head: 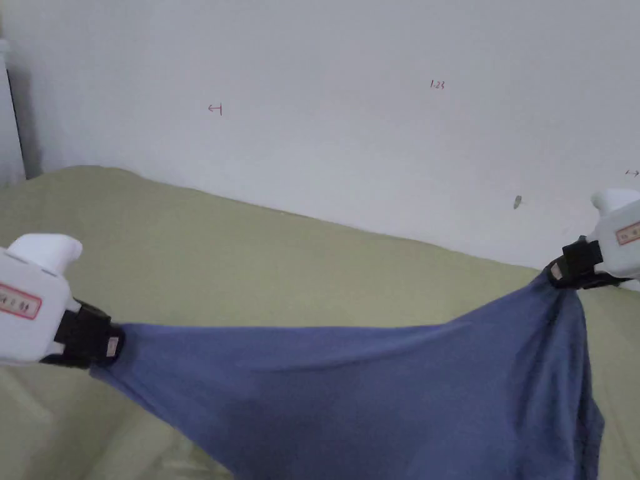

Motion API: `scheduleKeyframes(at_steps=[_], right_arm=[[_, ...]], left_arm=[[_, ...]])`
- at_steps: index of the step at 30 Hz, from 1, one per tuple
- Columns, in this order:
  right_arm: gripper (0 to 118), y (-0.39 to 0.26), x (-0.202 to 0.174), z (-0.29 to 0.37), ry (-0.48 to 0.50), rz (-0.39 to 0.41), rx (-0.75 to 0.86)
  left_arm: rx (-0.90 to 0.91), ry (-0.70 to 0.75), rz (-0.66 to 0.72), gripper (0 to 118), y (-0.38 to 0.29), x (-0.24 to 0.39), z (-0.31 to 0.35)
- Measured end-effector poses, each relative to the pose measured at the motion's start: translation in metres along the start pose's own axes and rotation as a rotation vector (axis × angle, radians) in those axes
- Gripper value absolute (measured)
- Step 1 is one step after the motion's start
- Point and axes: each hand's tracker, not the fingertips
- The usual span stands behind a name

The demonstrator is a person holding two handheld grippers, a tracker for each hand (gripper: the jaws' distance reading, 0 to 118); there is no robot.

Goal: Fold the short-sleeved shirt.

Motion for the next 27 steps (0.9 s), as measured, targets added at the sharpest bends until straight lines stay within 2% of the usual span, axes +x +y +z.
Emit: scheduleKeyframes(at_steps=[2,14,16,19,23,27], right_arm=[[0,0.015,0.007,0.018,-0.003,-0.033,0.037],[0,0.088,0.032,0.049,-0.112,-0.093,0.179],[0,0.099,0.037,0.050,-0.123,-0.112,0.216],[0,0.108,0.042,0.046,-0.125,-0.184,0.262],[0,0.123,0.044,0.042,-0.176,-0.191,0.304],[0,0.145,0.050,0.047,-0.179,-0.218,0.334]], left_arm=[[0.029,-0.009,-0.002,5,0.032,0.000,0.007],[0.126,0.095,-0.046,5,0.181,0.018,0.010],[0.140,0.103,-0.039,5,0.198,0.019,0.005],[0.166,0.117,-0.039,5,0.217,0.019,-0.008],[0.211,0.119,-0.015,5,0.242,0.019,-0.014],[0.242,0.126,-0.004,5,0.267,0.025,-0.007]])
